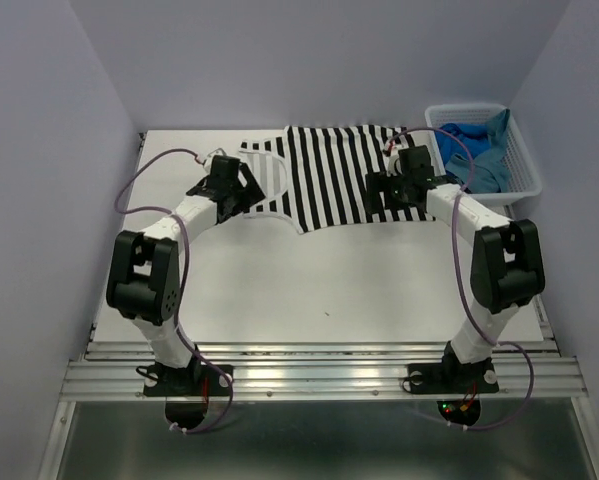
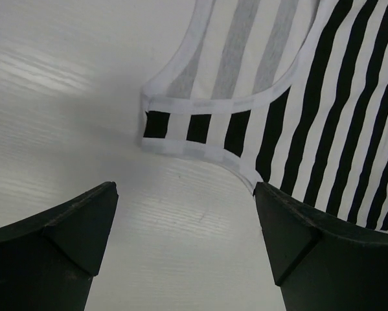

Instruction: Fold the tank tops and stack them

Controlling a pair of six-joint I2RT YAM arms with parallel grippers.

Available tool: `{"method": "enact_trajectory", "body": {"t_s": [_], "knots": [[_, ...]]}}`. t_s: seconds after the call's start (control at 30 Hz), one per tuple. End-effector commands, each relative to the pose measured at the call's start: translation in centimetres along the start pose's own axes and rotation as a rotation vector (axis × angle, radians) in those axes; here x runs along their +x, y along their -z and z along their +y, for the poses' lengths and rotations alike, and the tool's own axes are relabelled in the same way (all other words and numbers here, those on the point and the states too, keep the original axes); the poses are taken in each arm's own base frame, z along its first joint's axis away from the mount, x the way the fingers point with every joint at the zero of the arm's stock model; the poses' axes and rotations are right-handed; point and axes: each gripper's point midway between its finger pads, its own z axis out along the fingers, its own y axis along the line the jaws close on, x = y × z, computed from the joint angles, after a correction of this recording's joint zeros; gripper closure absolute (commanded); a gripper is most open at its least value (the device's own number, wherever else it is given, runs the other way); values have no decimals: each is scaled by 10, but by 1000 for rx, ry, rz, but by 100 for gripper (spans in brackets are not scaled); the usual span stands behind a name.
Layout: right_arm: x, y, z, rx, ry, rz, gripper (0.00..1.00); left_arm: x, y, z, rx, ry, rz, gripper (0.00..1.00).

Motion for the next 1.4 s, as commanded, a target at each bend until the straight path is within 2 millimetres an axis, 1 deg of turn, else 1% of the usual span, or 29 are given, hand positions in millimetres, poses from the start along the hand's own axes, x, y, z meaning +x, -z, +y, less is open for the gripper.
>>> {"method": "enact_trajectory", "body": {"t_s": [0.0,0.07,0.13,0.17,0.2,0.27,0.3,0.37,0.5,0.6,0.63,0.73,0.77,0.8,0.83,0.87,0.9,0.93,0.97,1.0,1.03,1.07,1.1,1.2,1.23,1.27,1.3,1.33,1.37], "knots": [[-35,-11,-20,114,-28,-80,0,0,-10,-57,131,-48,19,1],[-29,-28,-28,142,-36,-50,0,0,-18,-75,169,-53,31,1],[-33,-35,-41,163,-57,-51,0,12,-33,-88,199,-63,77,1],[-27,-46,-43,165,-63,-29,0,15,-37,-90,202,-65,88,1],[-32,-49,-50,167,-82,-37,0,24,-47,-90,192,-71,109,1],[-30,-56,-62,166,-107,-27,0,24,-55,-92,189,-74,109,1],[-22,-66,-61,152,-113,-4,0,24,-60,-91,181,-78,107,1],[-18,-71,-67,157,-125,9,0,30,-71,-87,155,-89,124,1],[5,-85,-67,155,-152,64,0,44,-89,-73,97,-101,166,1],[27,-84,-58,115,-188,107,0,49,-93,-59,51,-104,176,1],[39,-80,-55,106,-208,130,0,50,-95,-48,22,-103,181,1],[58,-71,-40,61,-292,144,0,49,-95,-32,-10,-95,182,1],[65,-67,-27,37,-302,151,0,49,-96,-26,-20,-90,186,1],[81,-59,-17,21,-311,157,0,46,-97,-16,-37,-80,190,1],[90,-56,2,5,-320,173,0,45,-98,-11,-44,-80,193,1],[99,-52,13,0,-321,187,0,44,-98,-7,-51,-81,196,1],[102,-45,25,-10,-314,185,0,41,-99,-5,-56,-81,194,1],[125,-40,35,1,-328,233,0,38,-102,1,-65,-79,196,1],[137,-36,60,-20,-297,255,0,33,-103,-1,-64,-94,190,1],[142,-29,74,-32,-288,254,0,29,-105,1,-75,-98,182,1],[162,-23,89,-50,-309,290,0,28,-110,6,-87,-104,185,1],[170,-19,106,-77,-306,300,0,20,-113,1,-79,-116,174,1],[179,-10,146,-159,-279,309,0,24,-120,7,-94,-121,193,1],[180,4,210,-292,-215,301,0,3,-129,-6,-71,-157,157,1],[190,12,247,-368,-134,315,0,1,-136,-5,-78,-170,154,1],[172,17,276,-434,-90,274,0,-15,-137,-15,-61,-180,118,1],[176,25,301,-496,-12,274,0,-16,-144,-13,-69,-198,119,1],[176,21,313,-515,11,281,0,-21,-145,-17,-63,-204,116,1],[155,23,329,-560,17,246,0,-34,-142,-28,-45,-209,101,1]]}}
